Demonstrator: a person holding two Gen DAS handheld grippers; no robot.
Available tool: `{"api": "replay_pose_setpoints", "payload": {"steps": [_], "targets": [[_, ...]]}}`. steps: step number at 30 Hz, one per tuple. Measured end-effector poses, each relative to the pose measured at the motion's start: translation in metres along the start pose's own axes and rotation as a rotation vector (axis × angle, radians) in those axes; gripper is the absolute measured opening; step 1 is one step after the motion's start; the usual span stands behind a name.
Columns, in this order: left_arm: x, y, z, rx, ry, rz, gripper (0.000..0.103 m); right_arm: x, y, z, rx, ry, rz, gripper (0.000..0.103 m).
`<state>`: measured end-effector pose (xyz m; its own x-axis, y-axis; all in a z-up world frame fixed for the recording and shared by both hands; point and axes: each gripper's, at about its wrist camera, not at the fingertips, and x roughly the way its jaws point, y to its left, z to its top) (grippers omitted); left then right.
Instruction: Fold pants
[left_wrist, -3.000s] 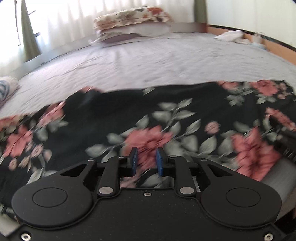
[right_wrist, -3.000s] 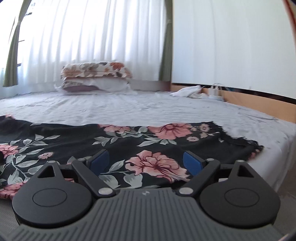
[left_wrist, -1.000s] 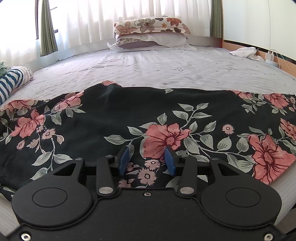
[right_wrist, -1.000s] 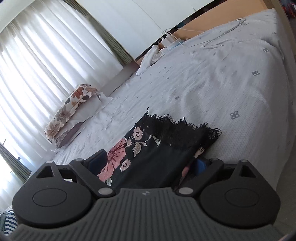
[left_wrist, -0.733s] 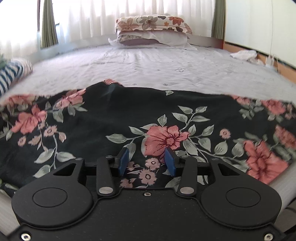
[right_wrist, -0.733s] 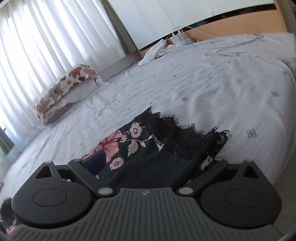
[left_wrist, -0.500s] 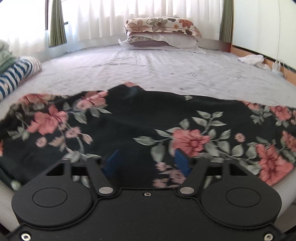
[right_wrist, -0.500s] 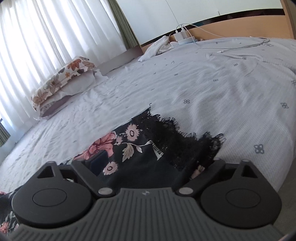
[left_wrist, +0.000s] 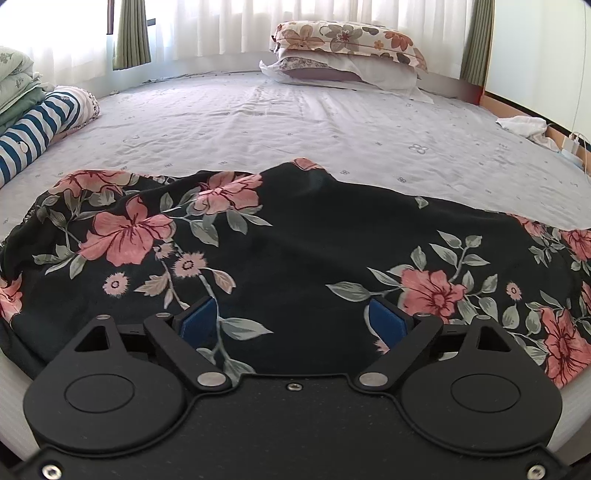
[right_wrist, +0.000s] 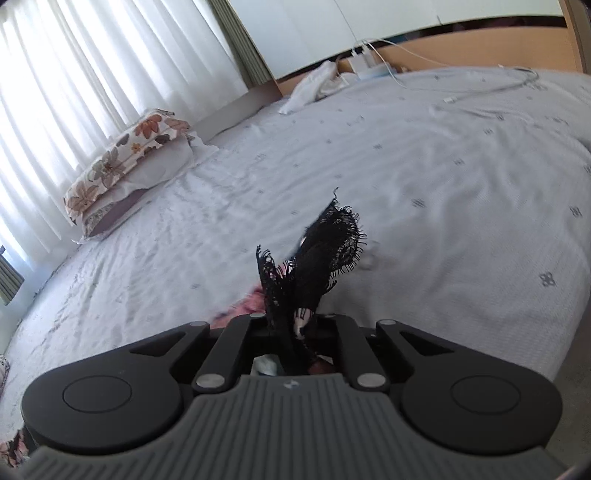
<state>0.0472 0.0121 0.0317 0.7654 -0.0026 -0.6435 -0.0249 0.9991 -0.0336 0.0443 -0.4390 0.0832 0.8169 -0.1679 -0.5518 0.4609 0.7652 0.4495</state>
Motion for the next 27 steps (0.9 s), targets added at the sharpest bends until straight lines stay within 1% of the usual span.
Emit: {"api": "replay_pose_setpoints", "payload": {"steps": [2, 4, 7, 9, 11, 14, 16, 17, 18, 19, 20, 22, 25, 27], "targets": [[0.0, 0.008, 0.0, -0.014, -0.004, 0.0, 0.09, -0.004, 0.023, 0.004, -0.014, -0.003, 0.023, 0.008], [-0.002, 0.017, -0.001, -0.034, -0.022, 0.004, 0.09, -0.005, 0.053, 0.004, -0.056, 0.003, 0.056, 0.008], [-0.007, 0.031, -0.002, -0.069, -0.065, 0.005, 0.09, -0.003, 0.109, -0.011, -0.145, 0.043, 0.151, 0.008], [-0.012, 0.04, -0.002, -0.088, -0.085, 0.0, 0.09, -0.001, 0.151, -0.031, -0.215, 0.09, 0.231, 0.008], [-0.016, 0.051, -0.002, -0.105, -0.099, -0.003, 0.09, 0.001, 0.192, -0.058, -0.276, 0.158, 0.336, 0.007], [-0.023, 0.066, -0.003, -0.127, -0.115, 0.005, 0.09, -0.001, 0.248, -0.11, -0.391, 0.286, 0.487, 0.007], [-0.025, 0.074, -0.004, -0.146, -0.112, 0.016, 0.091, -0.003, 0.275, -0.146, -0.464, 0.366, 0.544, 0.008], [-0.025, 0.078, -0.004, -0.155, -0.108, 0.019, 0.091, -0.005, 0.286, -0.163, -0.503, 0.393, 0.564, 0.012], [-0.025, 0.082, -0.005, -0.167, -0.103, 0.019, 0.091, -0.006, 0.294, -0.178, -0.544, 0.416, 0.58, 0.022], [-0.026, 0.085, -0.006, -0.18, -0.097, 0.015, 0.091, -0.007, 0.3, -0.19, -0.578, 0.43, 0.581, 0.043], [-0.026, 0.088, -0.008, -0.191, -0.092, 0.008, 0.091, -0.009, 0.304, -0.201, -0.607, 0.442, 0.58, 0.057], [-0.027, 0.093, -0.009, -0.213, -0.084, -0.008, 0.091, -0.014, 0.303, -0.215, -0.627, 0.455, 0.596, 0.066], [-0.03, 0.096, -0.011, -0.24, -0.086, -0.037, 0.091, -0.025, 0.292, -0.22, -0.618, 0.469, 0.618, 0.068], [-0.031, 0.095, -0.011, -0.253, -0.091, -0.059, 0.091, -0.032, 0.279, -0.216, -0.606, 0.464, 0.624, 0.073]]}}
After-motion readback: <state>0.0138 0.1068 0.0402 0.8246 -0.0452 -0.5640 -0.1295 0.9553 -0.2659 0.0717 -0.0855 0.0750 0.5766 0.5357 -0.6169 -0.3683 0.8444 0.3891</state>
